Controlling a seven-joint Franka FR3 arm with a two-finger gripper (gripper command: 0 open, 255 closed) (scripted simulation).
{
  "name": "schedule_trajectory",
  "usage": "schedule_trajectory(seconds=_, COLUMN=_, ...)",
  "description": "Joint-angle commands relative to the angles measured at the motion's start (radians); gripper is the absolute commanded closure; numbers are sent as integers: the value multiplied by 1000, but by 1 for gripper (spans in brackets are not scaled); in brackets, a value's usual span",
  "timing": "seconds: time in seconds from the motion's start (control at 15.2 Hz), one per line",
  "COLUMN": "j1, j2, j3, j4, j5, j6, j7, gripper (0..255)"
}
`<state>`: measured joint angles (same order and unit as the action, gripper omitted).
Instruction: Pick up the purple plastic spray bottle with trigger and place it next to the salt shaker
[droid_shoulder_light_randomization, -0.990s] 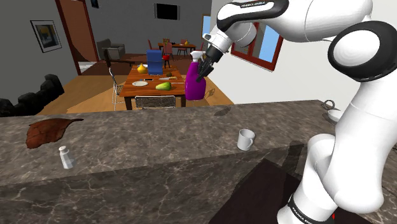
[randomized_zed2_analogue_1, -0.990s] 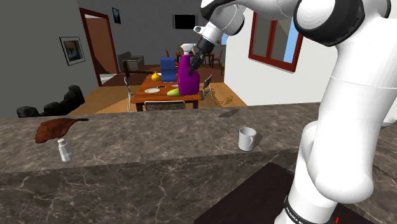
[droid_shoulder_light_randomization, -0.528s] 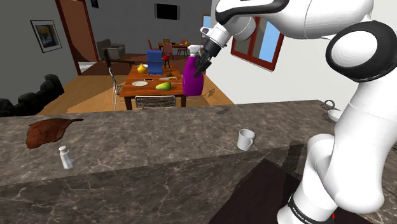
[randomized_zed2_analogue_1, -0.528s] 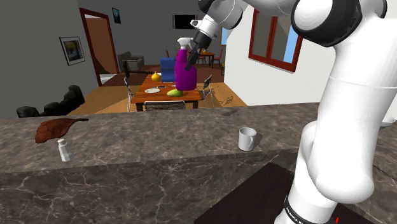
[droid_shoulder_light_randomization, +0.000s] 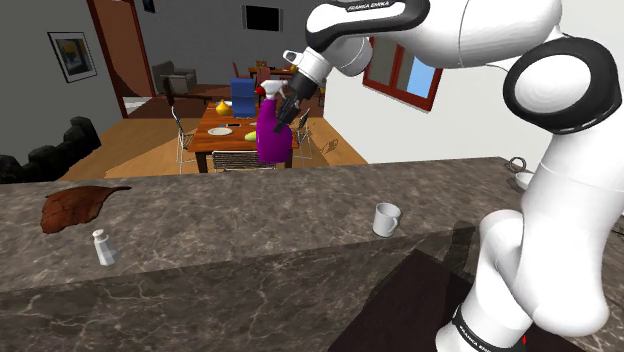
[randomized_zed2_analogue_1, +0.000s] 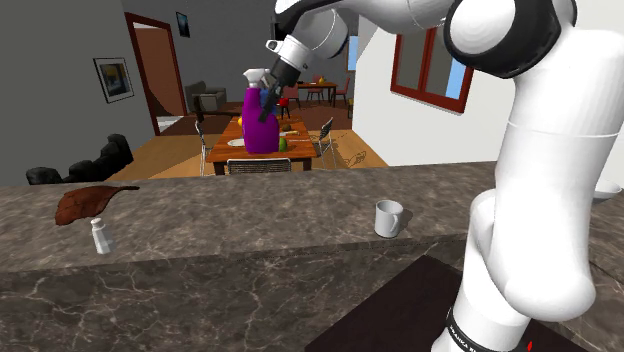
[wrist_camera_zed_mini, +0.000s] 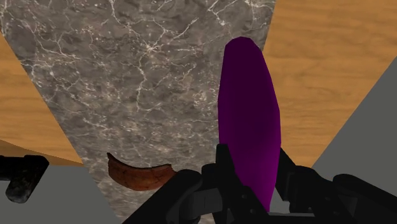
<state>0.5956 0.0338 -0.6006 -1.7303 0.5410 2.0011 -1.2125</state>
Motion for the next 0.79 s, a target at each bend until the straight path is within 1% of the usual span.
schedule_trajectory(seconds=0.0, j1=17, j2=30, j3=17, j4=10, j5=14, j6=30, j7=22, gripper=255)
schedule_trajectory(seconds=0.4, j1=66, j2=134, j3=67, j4=71, j5=51, j6=100, j7=94, gripper=255)
schedule_trajectory(seconds=0.73, j1=98, j2=242, j3=105, j4=160, j5=81, j6=138, j7=155, gripper=255)
